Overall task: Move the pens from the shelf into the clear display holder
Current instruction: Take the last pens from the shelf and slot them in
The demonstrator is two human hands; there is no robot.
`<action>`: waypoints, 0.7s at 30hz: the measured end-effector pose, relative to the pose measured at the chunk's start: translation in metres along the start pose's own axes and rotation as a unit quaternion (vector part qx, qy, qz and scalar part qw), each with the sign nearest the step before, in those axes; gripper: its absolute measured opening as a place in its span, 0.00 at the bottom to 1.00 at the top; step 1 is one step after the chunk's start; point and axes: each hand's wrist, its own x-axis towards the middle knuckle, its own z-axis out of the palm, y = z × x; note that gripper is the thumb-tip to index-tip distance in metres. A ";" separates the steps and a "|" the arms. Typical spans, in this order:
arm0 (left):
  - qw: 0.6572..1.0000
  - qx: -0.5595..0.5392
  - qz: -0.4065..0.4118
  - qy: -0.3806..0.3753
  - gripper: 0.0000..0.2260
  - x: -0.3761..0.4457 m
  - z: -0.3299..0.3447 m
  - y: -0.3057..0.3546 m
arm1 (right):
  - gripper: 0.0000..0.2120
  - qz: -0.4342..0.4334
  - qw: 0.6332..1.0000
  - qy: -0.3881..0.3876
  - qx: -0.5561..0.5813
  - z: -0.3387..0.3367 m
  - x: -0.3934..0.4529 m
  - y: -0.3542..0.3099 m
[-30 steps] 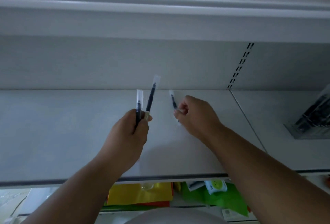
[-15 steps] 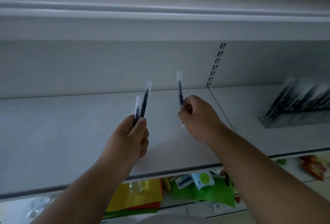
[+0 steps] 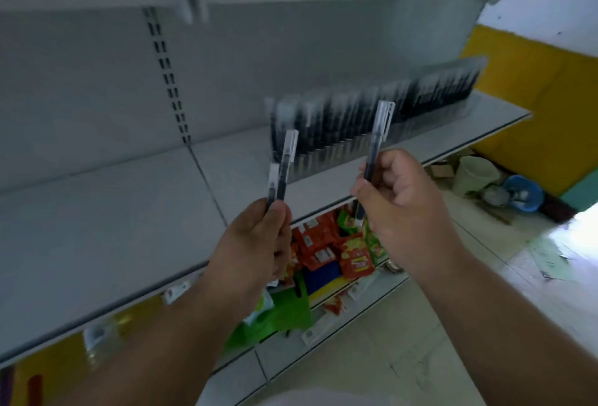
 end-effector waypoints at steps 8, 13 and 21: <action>0.995 0.089 -0.006 -0.041 0.12 0.027 0.188 -0.040 | 0.11 0.003 0.996 0.085 0.005 -0.188 -0.001 0.065; 0.998 0.044 -0.035 -0.028 0.12 0.044 0.251 -0.046 | 0.09 0.015 0.993 0.108 -0.050 -0.241 0.024 0.102; 0.997 0.065 -0.032 -0.015 0.15 0.123 0.303 -0.047 | 0.04 0.001 0.992 0.118 -0.052 -0.272 0.107 0.158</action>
